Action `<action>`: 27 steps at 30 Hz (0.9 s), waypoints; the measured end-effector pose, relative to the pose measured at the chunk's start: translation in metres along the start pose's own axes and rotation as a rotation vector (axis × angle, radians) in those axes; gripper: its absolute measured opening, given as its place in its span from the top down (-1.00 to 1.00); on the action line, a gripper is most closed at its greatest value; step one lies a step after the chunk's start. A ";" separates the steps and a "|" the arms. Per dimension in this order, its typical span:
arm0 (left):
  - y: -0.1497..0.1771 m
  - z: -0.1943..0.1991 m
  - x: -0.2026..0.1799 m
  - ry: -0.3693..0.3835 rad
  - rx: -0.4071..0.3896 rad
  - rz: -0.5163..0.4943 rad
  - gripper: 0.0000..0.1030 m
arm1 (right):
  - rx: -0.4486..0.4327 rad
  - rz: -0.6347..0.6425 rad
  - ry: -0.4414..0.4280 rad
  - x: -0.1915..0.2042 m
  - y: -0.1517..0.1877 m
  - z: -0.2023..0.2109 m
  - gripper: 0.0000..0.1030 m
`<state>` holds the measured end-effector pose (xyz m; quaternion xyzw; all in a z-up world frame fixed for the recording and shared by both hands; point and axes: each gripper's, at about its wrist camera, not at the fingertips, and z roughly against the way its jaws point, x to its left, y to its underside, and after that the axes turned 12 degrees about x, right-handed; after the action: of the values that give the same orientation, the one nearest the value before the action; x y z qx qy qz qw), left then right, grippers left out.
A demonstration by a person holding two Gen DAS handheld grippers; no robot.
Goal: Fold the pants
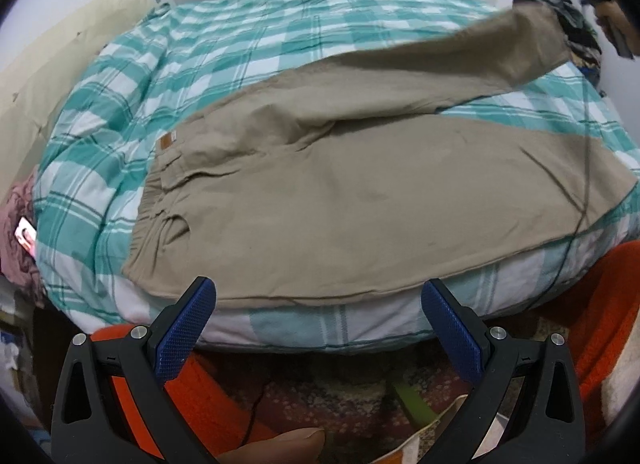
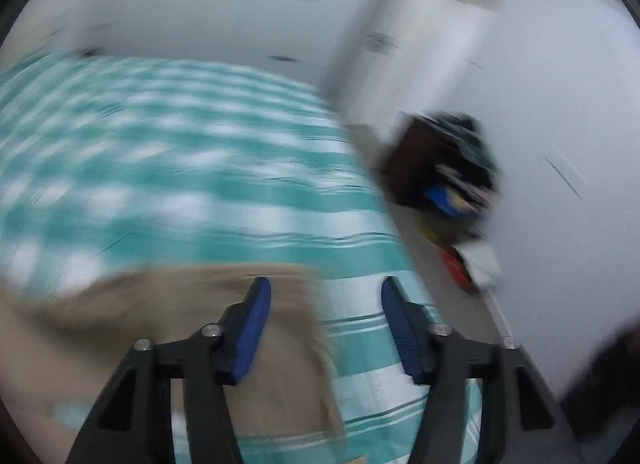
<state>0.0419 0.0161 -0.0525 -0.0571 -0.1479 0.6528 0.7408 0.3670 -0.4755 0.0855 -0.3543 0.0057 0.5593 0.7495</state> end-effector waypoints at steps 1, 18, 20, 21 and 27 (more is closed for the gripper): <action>-0.001 -0.006 0.002 -0.003 0.016 0.005 -0.99 | 0.007 -0.035 0.004 -0.010 0.001 -0.009 -0.14; -0.214 -0.078 -0.015 -0.081 -0.187 0.009 -0.99 | 0.216 -0.138 -0.607 0.036 0.168 -0.127 -0.16; -0.243 -0.114 -0.007 -0.104 -0.157 0.074 -0.98 | 0.168 -0.091 -0.713 0.071 0.142 -0.107 -0.16; -0.256 -0.146 -0.002 -0.113 -0.106 0.112 -0.97 | 0.153 -0.060 -0.767 0.091 0.132 -0.098 -0.17; -0.225 -0.230 0.014 -0.042 -0.072 0.085 -0.98 | 0.190 0.216 -1.093 0.248 0.106 -0.049 -0.39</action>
<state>0.3251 0.0228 -0.2069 -0.0763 -0.1845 0.6791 0.7064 0.3894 -0.2816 -0.1071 0.0585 -0.2967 0.7320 0.6105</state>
